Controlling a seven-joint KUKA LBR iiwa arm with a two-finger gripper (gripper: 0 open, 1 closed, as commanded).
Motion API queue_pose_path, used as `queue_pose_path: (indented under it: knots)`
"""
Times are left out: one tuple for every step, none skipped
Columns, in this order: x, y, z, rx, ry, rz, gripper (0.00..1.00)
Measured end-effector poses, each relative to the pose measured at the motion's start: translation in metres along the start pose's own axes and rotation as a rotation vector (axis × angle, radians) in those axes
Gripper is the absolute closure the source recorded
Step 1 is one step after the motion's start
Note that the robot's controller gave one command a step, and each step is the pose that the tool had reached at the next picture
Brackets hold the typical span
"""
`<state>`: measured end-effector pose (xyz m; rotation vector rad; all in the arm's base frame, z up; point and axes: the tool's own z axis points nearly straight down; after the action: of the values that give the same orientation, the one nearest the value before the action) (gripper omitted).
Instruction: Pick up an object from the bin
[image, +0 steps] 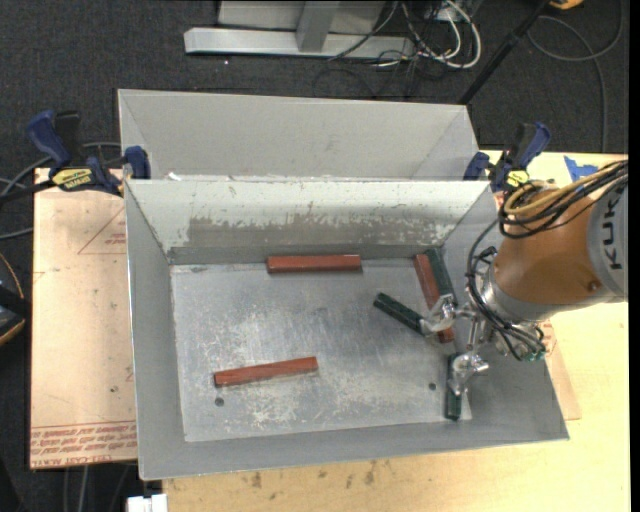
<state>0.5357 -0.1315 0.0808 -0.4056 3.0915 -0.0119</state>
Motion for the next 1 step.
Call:
queue_pose_path:
  knots:
    - [-0.0194,-0.0037,-0.0292,-0.011,0.018,-0.069,0.00]
